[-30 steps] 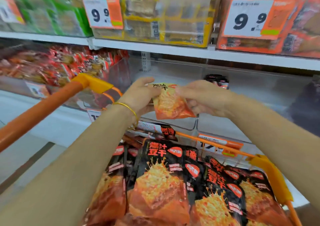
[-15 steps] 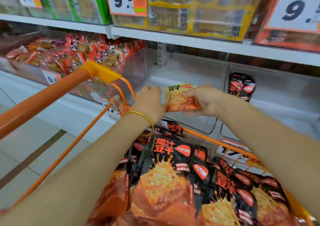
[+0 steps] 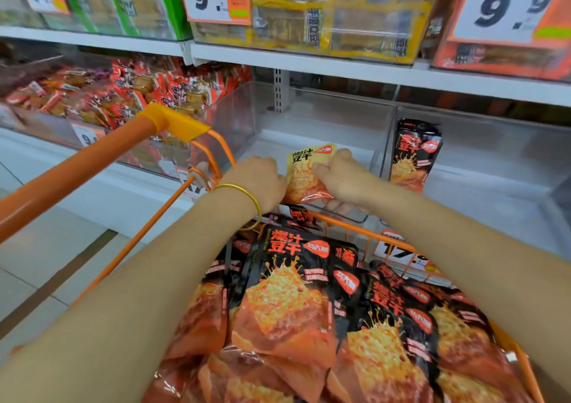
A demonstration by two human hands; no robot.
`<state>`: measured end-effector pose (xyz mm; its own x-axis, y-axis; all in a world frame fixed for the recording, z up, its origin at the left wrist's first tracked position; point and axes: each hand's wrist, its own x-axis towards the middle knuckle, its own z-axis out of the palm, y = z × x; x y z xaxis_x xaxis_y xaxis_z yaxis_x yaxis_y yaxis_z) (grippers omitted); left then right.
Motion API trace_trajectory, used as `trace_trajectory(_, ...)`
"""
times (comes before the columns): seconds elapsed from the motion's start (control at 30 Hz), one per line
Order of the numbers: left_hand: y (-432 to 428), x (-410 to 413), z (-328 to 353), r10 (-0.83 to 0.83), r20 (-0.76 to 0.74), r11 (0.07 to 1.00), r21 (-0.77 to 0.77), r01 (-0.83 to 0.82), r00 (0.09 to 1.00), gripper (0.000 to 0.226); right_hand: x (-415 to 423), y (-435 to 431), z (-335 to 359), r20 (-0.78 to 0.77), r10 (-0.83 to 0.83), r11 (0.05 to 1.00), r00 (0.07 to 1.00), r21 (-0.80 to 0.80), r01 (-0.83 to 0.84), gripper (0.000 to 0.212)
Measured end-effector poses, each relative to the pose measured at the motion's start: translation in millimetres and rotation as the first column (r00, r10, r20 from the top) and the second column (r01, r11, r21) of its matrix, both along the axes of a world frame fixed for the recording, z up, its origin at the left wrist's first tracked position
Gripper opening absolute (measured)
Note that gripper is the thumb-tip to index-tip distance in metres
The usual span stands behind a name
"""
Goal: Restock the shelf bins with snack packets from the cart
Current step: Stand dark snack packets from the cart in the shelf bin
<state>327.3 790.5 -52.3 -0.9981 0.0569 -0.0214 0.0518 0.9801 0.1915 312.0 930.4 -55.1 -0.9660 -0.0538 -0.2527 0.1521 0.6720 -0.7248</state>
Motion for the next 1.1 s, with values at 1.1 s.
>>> trace_trajectory(1.1,-42,-50,-11,-0.037,0.161,0.970,-0.232,0.074,0.986,0.043,-134,-56,-28,0.053,-0.352,0.822,0.935,-0.461,0.335,0.039)
